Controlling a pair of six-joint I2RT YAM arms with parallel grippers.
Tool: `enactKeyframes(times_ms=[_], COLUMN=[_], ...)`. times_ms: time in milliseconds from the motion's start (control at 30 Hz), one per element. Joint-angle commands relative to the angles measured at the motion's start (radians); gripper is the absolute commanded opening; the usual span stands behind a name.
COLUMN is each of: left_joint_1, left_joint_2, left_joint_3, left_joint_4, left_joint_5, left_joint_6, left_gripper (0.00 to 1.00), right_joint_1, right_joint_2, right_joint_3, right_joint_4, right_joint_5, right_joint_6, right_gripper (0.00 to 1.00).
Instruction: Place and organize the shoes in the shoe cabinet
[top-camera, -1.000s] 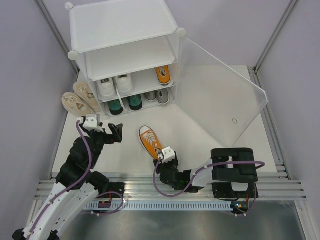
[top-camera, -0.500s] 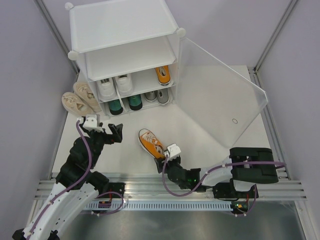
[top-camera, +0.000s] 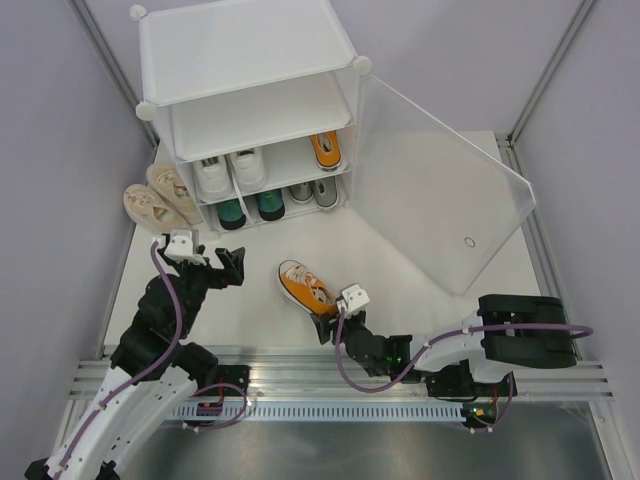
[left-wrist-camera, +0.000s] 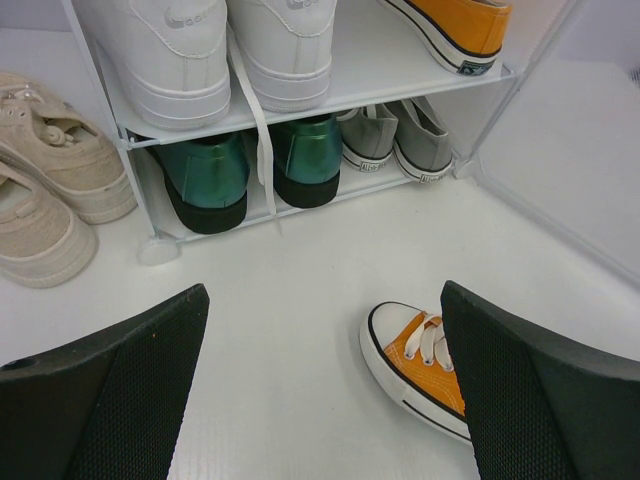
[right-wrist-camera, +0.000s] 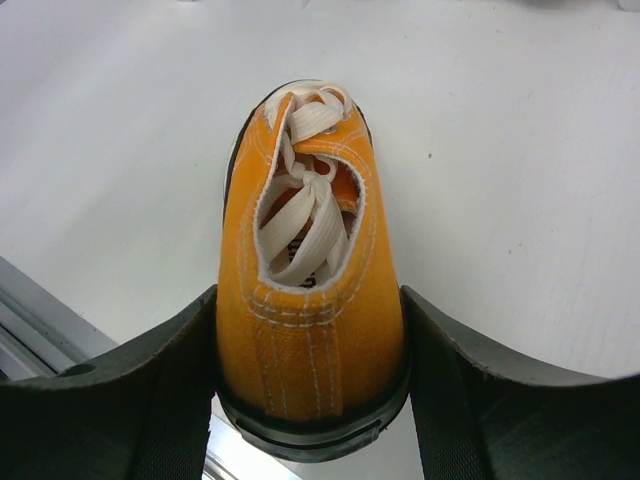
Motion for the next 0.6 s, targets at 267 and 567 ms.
enactKeyframes(times_ms=[267,567], left_joint_1=[-0.005,-0.005], left_joint_2=[-0.007,-0.003], left_joint_3=[-0.003,-0.002], left_joint_4=[0.039,0.039], left_joint_5=[0.006,0.007], left_joint_6=[0.026,0.026], left_gripper=[1.0,1.0], right_joint_1=[0.004,-0.011], right_joint_2=[-0.005,0.066], right_joint_3=[0.199,0.173], right_joint_4=[-0.236,-0.264], right_joint_5=[-0.112,-0.17], right_joint_6=[-0.155,-0.015], right_gripper=[0.09,0.94])
